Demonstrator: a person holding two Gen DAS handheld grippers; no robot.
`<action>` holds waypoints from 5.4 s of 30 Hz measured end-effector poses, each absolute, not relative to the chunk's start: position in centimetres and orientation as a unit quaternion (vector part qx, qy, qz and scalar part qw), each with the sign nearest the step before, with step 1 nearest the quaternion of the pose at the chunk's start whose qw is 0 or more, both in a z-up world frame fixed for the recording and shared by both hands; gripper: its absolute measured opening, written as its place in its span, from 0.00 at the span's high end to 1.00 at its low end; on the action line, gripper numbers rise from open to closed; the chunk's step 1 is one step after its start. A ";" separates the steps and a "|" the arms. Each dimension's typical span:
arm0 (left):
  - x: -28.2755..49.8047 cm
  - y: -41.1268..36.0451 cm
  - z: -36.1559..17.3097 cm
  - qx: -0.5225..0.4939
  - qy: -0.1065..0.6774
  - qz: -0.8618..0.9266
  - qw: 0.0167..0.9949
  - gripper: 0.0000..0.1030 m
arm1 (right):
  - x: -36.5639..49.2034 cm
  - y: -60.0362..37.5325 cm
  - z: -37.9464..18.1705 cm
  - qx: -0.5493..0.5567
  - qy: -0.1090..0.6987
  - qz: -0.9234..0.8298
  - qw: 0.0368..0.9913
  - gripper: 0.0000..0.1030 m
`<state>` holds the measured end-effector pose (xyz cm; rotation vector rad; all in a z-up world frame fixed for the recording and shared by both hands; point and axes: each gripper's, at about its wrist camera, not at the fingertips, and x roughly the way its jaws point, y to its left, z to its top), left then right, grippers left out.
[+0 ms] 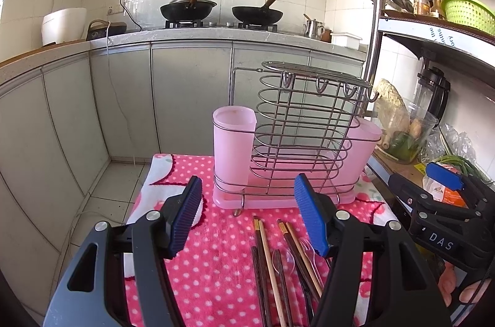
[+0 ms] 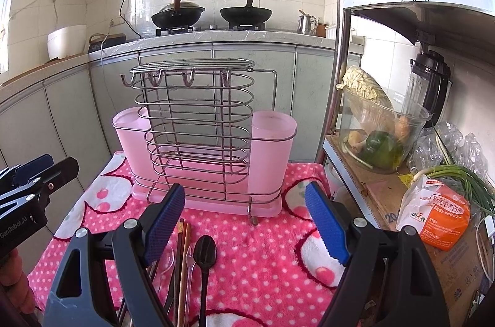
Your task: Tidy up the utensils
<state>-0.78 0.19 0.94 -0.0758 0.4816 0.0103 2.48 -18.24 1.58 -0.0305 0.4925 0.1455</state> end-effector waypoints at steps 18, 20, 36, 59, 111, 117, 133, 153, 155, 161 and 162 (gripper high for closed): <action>-1.0 0.2 1.1 -0.038 0.232 0.004 0.972 0.39 | 2.2 -18.3 1.7 -0.011 0.238 0.069 0.969 0.23; -1.1 0.2 1.1 -0.039 0.231 0.005 0.972 0.39 | 2.2 -18.3 1.7 -0.012 0.238 0.069 0.969 0.23; -1.0 0.0 0.9 -0.036 0.234 0.004 0.972 0.39 | 2.0 -18.5 1.9 -0.007 0.232 0.074 0.970 0.26; -0.7 0.0 0.6 -0.034 0.245 0.013 0.969 0.39 | 2.1 -18.5 1.7 0.002 0.236 0.088 0.968 0.33; 11.0 2.6 -13.4 -0.167 0.604 -0.112 0.771 0.90 | 11.0 -21.7 -10.2 0.201 0.529 0.231 0.791 0.71; 11.1 3.5 -13.3 -0.164 0.607 -0.114 0.769 0.90 | 11.4 -21.4 -10.1 0.199 0.537 0.237 0.785 0.71; 11.2 4.2 -13.3 -0.174 0.617 -0.083 0.763 0.95 | 11.7 -21.3 -11.1 0.207 0.564 0.242 0.762 0.70; 10.4 7.9 -13.7 -0.218 0.622 -0.088 0.747 0.94 | 12.0 -19.9 -11.9 0.164 0.576 0.215 0.772 0.88; 10.3 8.1 -13.4 -0.215 0.617 -0.088 0.752 0.94 | 12.0 -20.4 -11.6 0.157 0.577 0.209 0.774 0.88; 9.9 9.0 -12.6 -0.189 0.599 -0.074 0.775 0.96 | 12.1 -20.7 -11.7 0.150 0.585 0.205 0.770 0.88; 9.9 9.3 -12.5 -0.188 0.599 -0.070 0.775 0.96 | 12.1 -20.5 -11.8 0.148 0.585 0.205 0.770 0.88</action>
